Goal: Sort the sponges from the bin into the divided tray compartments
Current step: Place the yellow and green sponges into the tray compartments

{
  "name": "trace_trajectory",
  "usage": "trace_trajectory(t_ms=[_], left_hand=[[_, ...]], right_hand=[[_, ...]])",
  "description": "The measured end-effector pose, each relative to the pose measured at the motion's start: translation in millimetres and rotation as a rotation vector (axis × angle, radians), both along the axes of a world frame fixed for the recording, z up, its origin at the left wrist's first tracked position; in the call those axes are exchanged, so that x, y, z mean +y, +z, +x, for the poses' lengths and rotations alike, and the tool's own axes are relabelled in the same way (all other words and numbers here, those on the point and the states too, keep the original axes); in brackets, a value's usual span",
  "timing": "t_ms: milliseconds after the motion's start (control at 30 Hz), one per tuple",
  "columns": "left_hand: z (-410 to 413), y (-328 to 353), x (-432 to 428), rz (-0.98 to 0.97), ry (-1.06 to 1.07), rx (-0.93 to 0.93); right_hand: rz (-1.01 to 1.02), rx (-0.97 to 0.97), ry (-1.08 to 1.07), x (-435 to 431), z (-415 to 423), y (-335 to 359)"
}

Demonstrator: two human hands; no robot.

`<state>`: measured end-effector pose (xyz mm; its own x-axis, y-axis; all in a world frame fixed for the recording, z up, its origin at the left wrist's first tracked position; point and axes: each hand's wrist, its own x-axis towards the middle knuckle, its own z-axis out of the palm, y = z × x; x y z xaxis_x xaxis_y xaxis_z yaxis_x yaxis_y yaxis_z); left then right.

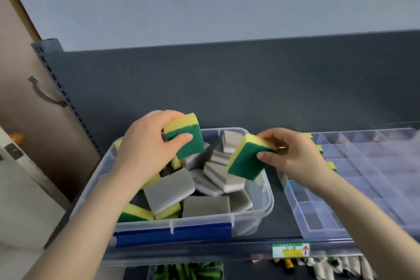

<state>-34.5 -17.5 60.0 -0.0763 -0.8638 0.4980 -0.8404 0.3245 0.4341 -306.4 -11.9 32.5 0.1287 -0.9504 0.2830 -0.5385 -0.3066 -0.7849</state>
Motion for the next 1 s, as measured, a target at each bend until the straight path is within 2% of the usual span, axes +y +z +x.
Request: trace_trajectory(t_ms=[300, 467, 800, 1000], left_hand=[[-92, 0, -17, 0.005, -0.18, 0.004], [-147, -9, -16, 0.075, -0.225, 0.045], [-240, -46, -11, 0.139, -0.12, 0.041], [-271, -65, -3, 0.177, -0.052, 0.072]], right_hand=[[-0.045, -0.016, -0.161, 15, -79, 5], [-0.055, 0.057, -0.183, 13, -128, 6], [-0.036, 0.141, -0.129, 4, -210, -24], [-0.008, 0.117, -0.069, -4, -238, -48]])
